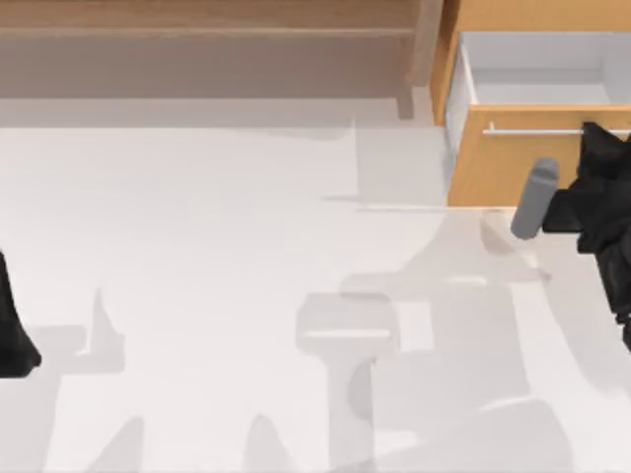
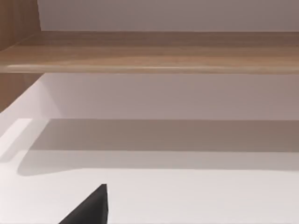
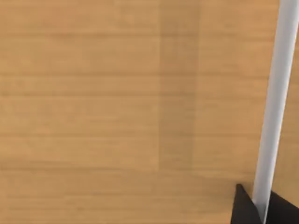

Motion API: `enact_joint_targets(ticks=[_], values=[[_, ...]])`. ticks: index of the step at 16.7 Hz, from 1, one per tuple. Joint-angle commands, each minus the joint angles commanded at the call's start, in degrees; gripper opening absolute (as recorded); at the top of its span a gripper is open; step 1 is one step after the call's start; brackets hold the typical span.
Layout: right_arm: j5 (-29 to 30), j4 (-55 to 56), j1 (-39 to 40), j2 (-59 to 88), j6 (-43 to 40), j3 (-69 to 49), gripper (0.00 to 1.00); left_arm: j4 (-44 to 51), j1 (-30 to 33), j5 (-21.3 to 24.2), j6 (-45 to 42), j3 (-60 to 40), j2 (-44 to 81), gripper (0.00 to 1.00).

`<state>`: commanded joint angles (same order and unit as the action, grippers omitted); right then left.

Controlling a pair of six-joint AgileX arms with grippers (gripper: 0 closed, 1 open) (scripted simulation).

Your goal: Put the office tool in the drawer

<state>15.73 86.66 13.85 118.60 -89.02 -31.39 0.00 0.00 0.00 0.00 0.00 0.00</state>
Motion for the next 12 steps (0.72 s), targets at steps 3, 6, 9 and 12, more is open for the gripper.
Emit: enact_joint_targets(ticks=[3,6,9,12], values=[[-0.1,-0.4,-0.1,0.2,0.0,-0.5,0.0,0.0,0.0,0.0,0.0,0.0,0.0,1.0],[0.0,-0.4,-0.1,0.1,0.1,-0.4,0.0,0.0,0.0,0.0,0.0,0.0,0.0,1.0],[-0.5,-2.5,-0.8,1.6,0.0,-3.9,0.0,0.0,0.0,0.0,0.0,0.0,0.0,1.0],[-1.6,-5.9,-1.7,3.9,0.0,-9.8,0.0,0.0,0.0,0.0,0.0,0.0,0.0,1.0]])
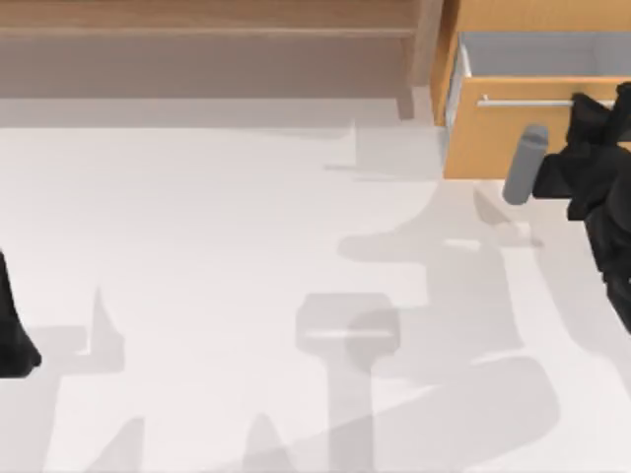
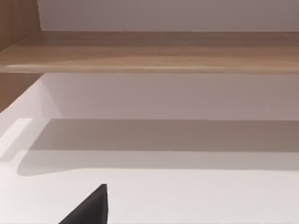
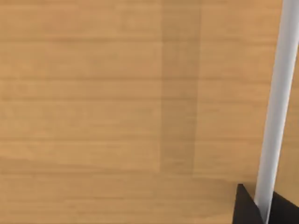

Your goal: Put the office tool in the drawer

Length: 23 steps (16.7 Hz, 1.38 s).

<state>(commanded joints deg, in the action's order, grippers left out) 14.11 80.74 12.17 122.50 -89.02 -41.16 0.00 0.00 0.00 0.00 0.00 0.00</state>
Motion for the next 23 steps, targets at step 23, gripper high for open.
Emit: enact_joint_targets(ticks=[23], values=[[-2.8,-12.8,-2.8,9.3,0.1,-22.1,0.0,0.0,0.0,0.0,0.0,0.0,0.0,1.0]])
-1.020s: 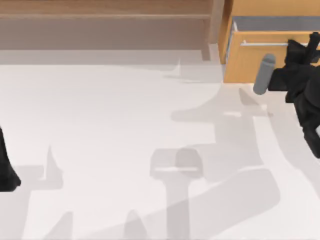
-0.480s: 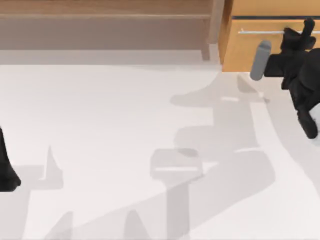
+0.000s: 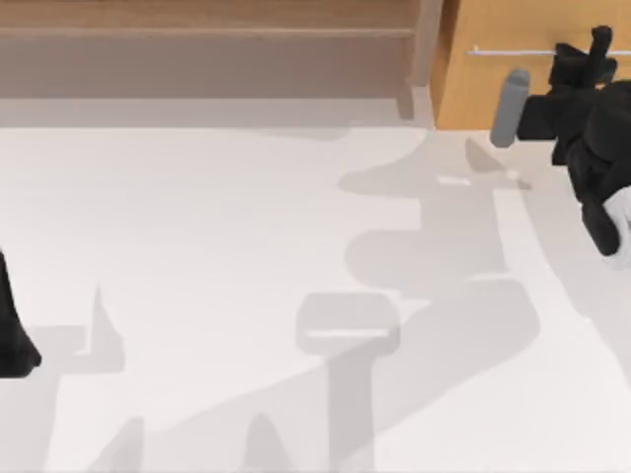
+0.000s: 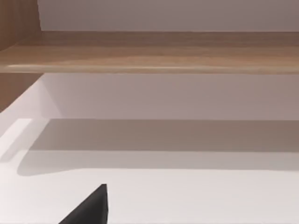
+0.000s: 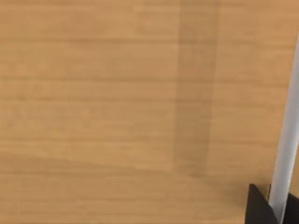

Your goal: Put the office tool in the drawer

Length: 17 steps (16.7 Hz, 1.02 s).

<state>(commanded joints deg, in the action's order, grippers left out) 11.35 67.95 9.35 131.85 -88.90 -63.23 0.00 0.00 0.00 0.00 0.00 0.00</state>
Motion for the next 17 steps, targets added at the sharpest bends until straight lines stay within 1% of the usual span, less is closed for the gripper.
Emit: enact_joint_targets(ticks=[13,14,17], values=[[0.0,0.0,0.0,0.0,0.0,0.0,0.98,0.0,0.0,0.0,0.0,0.0,0.0,1.0],[0.0,0.0,0.0,0.0,0.0,0.0,1.0,0.0,0.0,0.0,0.0,0.0,0.0,1.0],[0.0,0.0,0.0,0.0,0.0,0.0,1.0,0.0,0.0,0.0,0.0,0.0,0.0,1.0]])
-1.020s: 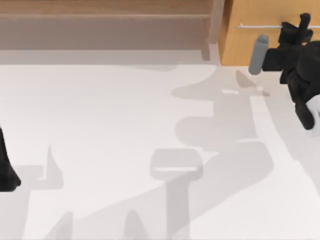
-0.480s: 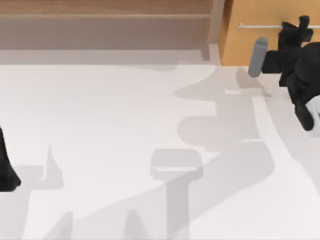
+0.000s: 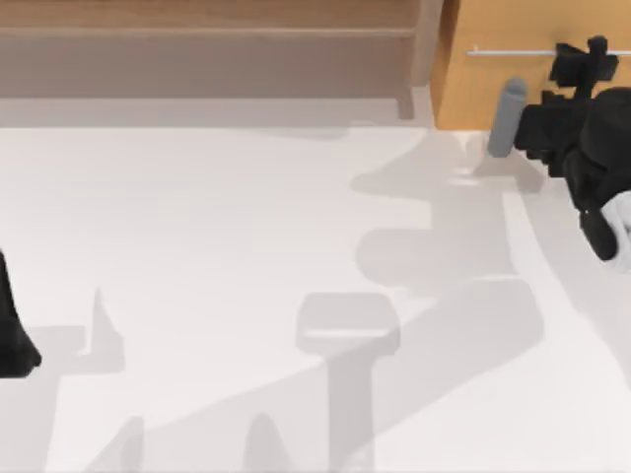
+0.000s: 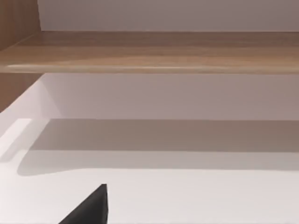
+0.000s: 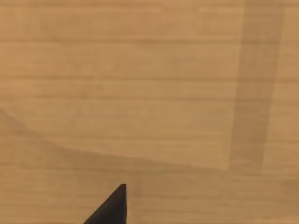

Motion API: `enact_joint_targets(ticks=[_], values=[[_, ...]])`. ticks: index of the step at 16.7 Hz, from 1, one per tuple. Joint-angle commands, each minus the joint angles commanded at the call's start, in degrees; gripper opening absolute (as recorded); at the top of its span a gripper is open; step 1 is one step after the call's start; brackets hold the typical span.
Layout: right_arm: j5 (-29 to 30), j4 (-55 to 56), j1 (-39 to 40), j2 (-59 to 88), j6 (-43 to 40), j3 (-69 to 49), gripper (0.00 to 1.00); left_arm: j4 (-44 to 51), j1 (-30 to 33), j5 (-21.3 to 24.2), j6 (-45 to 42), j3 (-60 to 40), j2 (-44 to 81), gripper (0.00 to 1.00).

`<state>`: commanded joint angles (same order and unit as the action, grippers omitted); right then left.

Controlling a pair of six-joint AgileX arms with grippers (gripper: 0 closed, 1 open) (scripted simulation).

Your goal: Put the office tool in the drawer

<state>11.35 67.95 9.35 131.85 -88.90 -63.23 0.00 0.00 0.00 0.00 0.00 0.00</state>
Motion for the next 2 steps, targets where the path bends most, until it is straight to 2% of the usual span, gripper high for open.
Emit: enact_joint_targets(ticks=[2], values=[[0.0,0.0,0.0,0.0,0.0,0.0,1.0,0.0,0.0,0.0,0.0,0.0,0.0,1.0]])
